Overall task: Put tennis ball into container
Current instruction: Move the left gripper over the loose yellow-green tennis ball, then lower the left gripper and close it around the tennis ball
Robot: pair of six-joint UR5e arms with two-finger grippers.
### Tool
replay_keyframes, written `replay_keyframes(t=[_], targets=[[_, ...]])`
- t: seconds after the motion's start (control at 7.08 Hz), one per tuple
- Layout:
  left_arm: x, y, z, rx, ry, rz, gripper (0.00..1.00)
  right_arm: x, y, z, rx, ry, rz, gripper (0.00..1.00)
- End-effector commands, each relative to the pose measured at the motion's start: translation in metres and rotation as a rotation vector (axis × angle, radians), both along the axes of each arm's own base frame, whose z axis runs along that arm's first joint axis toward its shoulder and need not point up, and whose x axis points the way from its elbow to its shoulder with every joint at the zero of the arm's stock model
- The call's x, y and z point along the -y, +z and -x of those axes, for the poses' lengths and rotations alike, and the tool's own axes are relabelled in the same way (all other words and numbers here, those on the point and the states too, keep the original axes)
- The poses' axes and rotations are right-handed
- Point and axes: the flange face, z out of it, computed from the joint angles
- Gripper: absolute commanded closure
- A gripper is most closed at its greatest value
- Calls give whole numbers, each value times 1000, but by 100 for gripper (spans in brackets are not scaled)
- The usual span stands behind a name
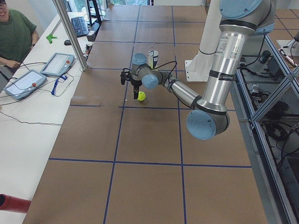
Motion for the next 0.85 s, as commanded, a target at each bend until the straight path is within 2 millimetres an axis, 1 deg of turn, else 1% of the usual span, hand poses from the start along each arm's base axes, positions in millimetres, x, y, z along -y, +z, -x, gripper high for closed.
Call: replay_keyframes(t=[0.0, 0.14, 0.56, 0.71], targets=[[-10, 3, -28, 14, 5, 18, 0, 0, 0, 0, 0, 0, 0, 0], [-17, 6, -41, 29, -3, 20, 0, 1, -1, 0, 0, 0, -1, 0], [-25, 30, -70, 24, 33, 18, 0, 0, 0, 0, 0, 0, 0, 0], [-22, 27, -75, 12, 32, 11, 3, 0, 0, 0, 0, 0, 0, 0]])
